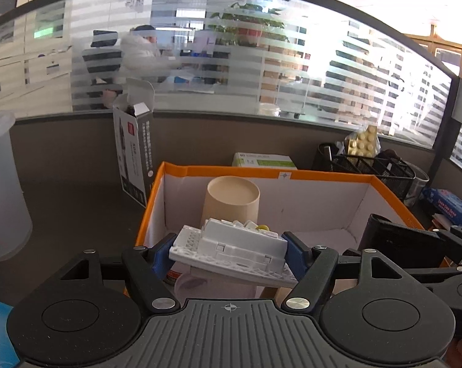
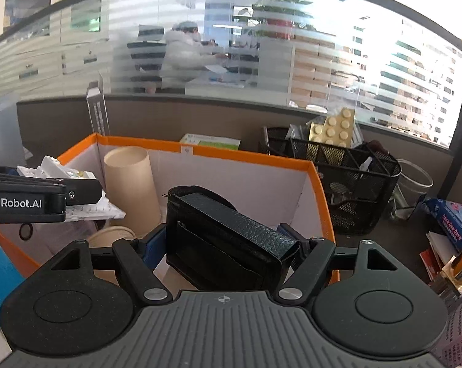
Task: Organize rigid objects
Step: 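Lower the socket panel into the orange box with left tool while right tool lowers the black case, then open left tool to release the socket panel while right tool releases the black case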
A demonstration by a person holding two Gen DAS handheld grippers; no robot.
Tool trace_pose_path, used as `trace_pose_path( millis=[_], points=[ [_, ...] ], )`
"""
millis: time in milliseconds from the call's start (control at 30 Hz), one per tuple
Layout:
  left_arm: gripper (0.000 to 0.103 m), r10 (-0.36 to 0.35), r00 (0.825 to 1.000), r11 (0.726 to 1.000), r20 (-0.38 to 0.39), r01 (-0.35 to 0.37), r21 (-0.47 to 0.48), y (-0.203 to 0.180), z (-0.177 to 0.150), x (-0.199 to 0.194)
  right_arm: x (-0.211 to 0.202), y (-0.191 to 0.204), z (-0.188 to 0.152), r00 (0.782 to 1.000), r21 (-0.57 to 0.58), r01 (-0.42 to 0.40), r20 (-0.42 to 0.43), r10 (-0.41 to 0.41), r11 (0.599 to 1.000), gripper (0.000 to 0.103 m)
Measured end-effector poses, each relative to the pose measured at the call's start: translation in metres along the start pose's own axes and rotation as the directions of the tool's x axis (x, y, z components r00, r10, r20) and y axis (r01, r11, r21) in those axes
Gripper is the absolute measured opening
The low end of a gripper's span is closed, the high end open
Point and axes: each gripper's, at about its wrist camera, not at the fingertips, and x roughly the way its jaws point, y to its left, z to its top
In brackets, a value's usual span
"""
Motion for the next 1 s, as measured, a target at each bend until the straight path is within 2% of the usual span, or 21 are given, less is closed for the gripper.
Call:
trace_pose_path(
  millis=[300, 400, 500, 733, 1000],
  points=[
    [0.073, -0.017, 1.0, 1.0, -0.001, 0.017, 0.016, -0.004, -0.004, 0.002, 0.013, 0.001, -0.005, 0.999, 0.008, 0.006, -0.046, -0.005, 1.0, 0.08],
    [0.074, -0.006, 0.999, 1.0, 0.041, 0.005, 0.028, -0.005, -0.002, -0.009, 0.011, 0.001, -0.006, 0.999, 0.006, 0.018, -0.038, -0.018, 1.0, 0.082],
    [0.083, 0.011, 0.997, 0.999, 0.081, -0.013, 0.035, -0.004, 0.003, -0.025, 0.003, 0.0, -0.002, 0.999, 0.002, 0.039, -0.022, -0.039, 0.999, 0.086],
    [0.092, 0.019, 0.986, 1.0, 0.167, -0.019, 0.001, 0.005, 0.015, -0.07, -0.035, -0.003, 0.01, 0.996, 0.005, 0.08, 0.044, -0.08, 0.997, 0.088],
    [0.101, 0.034, 0.966, 0.999, 0.258, -0.033, -0.01, 0.005, 0.011, -0.125, -0.095, 0.017, 0.011, 0.988, -0.02, 0.069, 0.139, -0.066, 0.997, 0.092]
  ],
)
